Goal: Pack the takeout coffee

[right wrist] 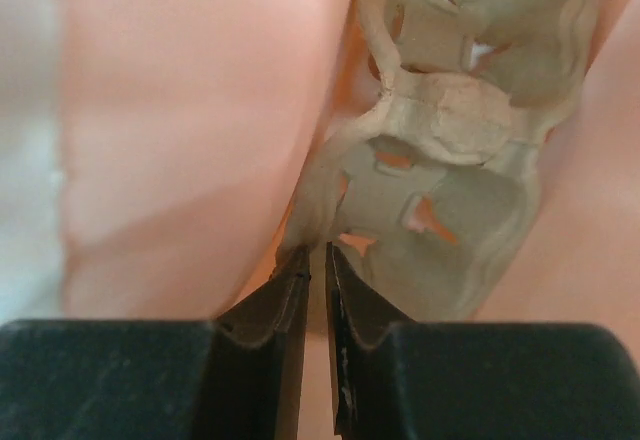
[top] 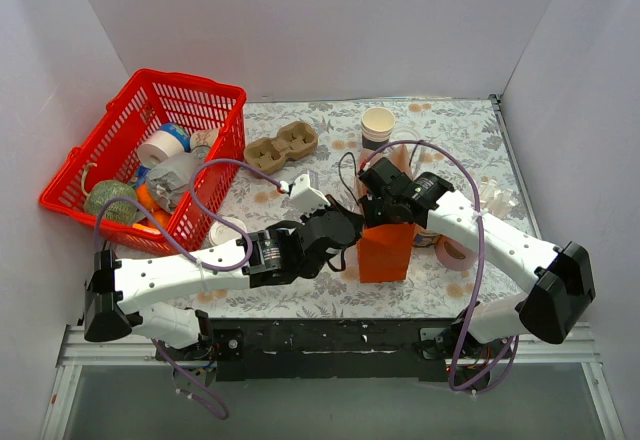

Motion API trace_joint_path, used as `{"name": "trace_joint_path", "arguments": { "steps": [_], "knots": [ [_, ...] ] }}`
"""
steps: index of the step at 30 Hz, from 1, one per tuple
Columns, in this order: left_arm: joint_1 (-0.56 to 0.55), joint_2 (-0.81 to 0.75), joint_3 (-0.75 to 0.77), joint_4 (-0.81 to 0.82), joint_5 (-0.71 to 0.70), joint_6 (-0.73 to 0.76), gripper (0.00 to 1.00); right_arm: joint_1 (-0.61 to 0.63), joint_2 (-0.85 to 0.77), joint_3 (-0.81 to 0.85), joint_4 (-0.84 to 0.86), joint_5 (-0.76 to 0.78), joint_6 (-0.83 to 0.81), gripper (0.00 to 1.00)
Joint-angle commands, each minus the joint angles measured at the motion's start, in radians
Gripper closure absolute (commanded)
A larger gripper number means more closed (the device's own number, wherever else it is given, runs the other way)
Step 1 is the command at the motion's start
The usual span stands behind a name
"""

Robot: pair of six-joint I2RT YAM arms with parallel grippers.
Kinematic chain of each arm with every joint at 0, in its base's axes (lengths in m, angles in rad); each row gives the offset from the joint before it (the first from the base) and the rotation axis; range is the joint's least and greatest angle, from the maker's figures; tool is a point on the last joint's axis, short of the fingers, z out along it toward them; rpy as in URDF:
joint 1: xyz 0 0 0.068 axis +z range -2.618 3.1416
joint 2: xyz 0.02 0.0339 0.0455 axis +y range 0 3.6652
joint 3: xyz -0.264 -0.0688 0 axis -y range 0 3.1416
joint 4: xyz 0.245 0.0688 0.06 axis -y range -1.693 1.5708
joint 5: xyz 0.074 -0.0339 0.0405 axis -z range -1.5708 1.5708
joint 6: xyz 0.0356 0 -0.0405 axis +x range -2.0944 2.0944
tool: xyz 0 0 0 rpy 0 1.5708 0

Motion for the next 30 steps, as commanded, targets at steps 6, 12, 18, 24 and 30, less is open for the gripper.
{"name": "trace_joint_path", "arguments": {
  "steps": [6, 12, 18, 24, 30],
  "knots": [
    [-0.013, -0.030, -0.024, 0.085, -0.020, 0.042, 1.00, -0.023, 0.047, -0.052, 0.011, -0.027, -0.022, 0.80],
    [-0.022, -0.015, -0.025, 0.105, -0.008, 0.074, 1.00, -0.023, 0.075, -0.120, 0.042, 0.000, -0.024, 0.79],
    [-0.036, -0.015, -0.020, 0.114, -0.025, 0.097, 1.00, -0.023, 0.079, -0.161, 0.105, 0.032, -0.006, 0.79],
    [-0.040, -0.014, -0.033, 0.114, -0.043, 0.102, 1.00, -0.023, 0.024, -0.094, 0.103, 0.069, -0.021, 0.77],
    [-0.040, -0.018, -0.053, 0.111, -0.045, 0.096, 1.00, -0.023, -0.060, 0.020, 0.123, 0.069, -0.050, 0.62]
  ]
}}
